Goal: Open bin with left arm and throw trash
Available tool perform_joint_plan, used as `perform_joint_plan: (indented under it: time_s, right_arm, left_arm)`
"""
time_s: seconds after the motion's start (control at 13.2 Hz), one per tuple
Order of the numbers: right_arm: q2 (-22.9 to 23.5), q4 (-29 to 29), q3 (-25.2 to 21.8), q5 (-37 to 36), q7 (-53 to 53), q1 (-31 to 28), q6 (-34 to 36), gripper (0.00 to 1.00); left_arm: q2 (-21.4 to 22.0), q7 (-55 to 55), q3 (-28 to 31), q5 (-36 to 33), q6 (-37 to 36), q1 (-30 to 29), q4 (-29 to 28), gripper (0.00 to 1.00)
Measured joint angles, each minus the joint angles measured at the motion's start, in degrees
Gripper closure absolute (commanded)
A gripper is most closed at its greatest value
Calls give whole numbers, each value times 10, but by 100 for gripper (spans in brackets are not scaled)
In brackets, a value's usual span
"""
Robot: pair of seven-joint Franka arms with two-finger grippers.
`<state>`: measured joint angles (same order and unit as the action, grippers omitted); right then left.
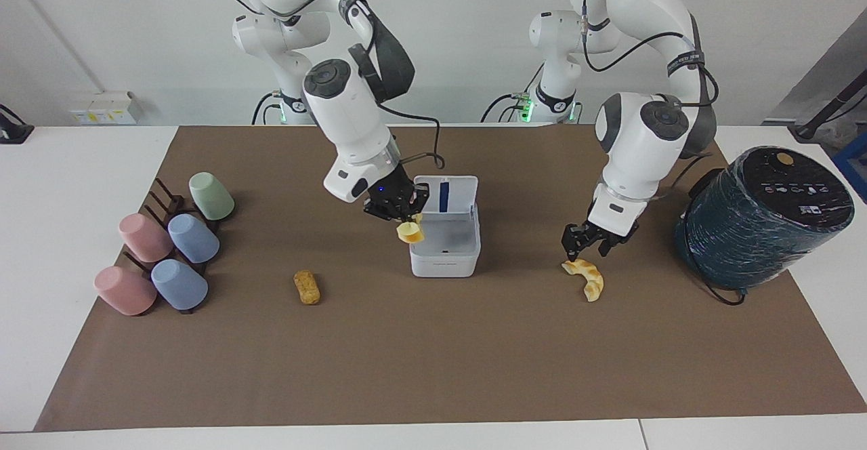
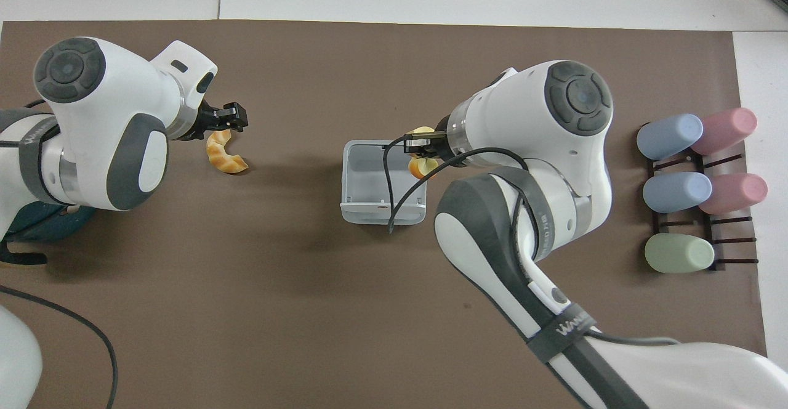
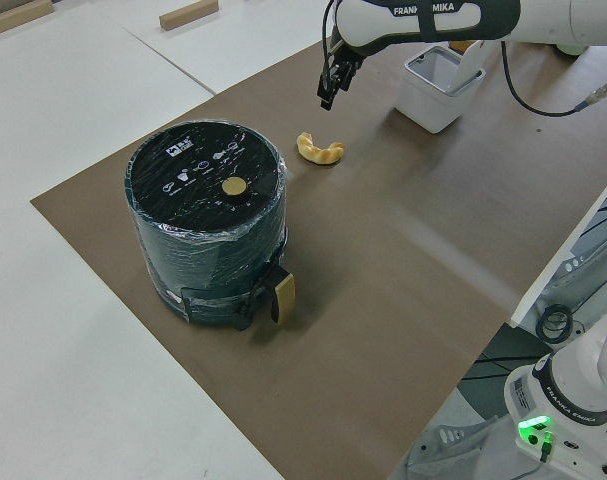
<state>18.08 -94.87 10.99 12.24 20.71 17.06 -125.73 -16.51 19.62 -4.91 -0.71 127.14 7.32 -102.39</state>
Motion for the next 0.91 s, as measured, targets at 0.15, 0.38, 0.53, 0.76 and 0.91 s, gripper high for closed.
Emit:
perform_joint_plan:
  time_s: [0.15,0.38,0.53,0.76,0.91]
  right_arm:
    - [12,0,0,0,20,20,-10,100]
    - [20,-3,0,1,23,32,-10,100]
    - [22,-6,0,2,23,32,-10,93]
    - [22,-12,0,3,23,36,-19,36]
    - [23,-18,0,4,25,43,-30,1]
  left_arm:
    - [-21,-3,0,-19,36,-14,-15,26]
    - [-55,-3,0,-26,102,-24,-32,27]
    - [-65,-3,0,-26,127,-25,-48,34]
    - [-67,-4,-1,-26,142,-25,-69,81]
    - [-67,-4,-2,-26,143,-25,-71,100]
